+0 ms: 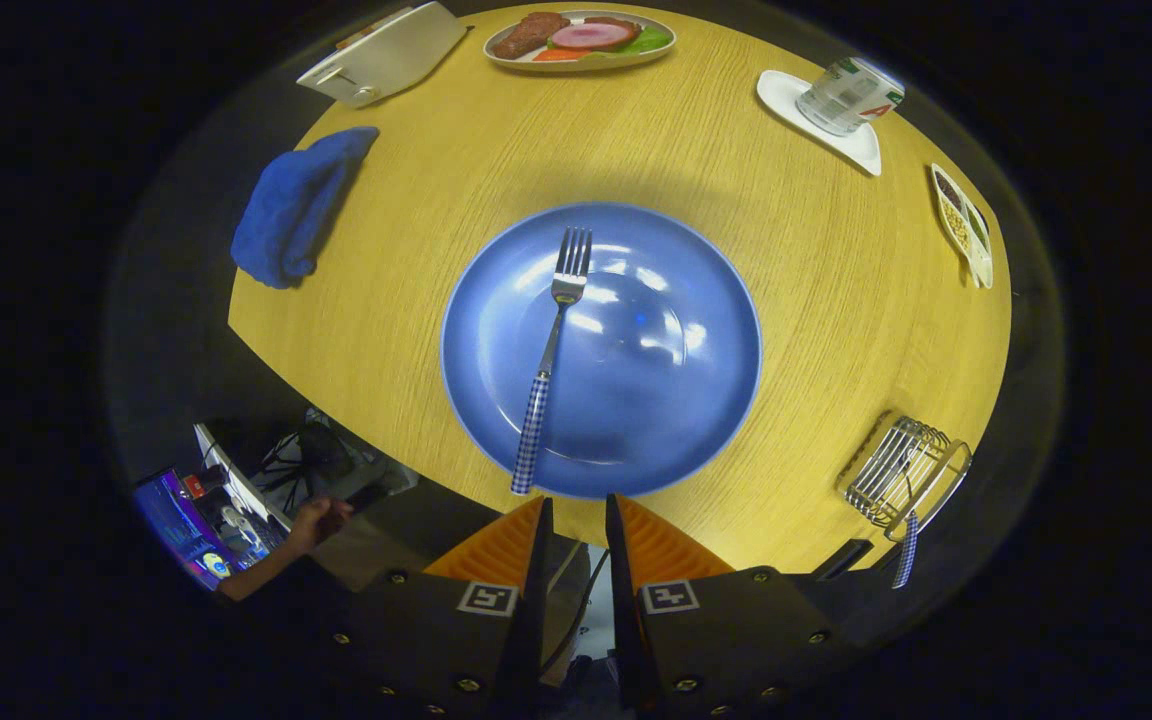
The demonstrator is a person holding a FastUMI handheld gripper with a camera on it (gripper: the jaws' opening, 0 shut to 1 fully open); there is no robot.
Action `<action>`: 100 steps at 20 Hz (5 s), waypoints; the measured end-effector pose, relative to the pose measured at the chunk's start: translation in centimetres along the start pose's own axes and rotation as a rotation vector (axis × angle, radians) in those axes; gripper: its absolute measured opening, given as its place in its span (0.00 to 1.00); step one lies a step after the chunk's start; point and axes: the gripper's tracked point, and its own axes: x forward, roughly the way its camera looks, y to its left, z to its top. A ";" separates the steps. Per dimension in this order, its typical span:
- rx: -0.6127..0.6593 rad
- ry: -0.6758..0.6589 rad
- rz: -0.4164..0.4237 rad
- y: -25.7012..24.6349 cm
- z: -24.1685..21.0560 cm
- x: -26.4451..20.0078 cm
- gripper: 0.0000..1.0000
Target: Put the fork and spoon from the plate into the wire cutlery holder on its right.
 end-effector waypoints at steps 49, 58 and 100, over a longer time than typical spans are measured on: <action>-0.132 0.140 -0.115 -6.0 -3.1 -1.9 0.03; 0.006 0.154 -0.077 -11.2 -9.1 -7.2 0.03; 0.287 0.673 -0.035 -24.6 -12.4 -6.5 0.03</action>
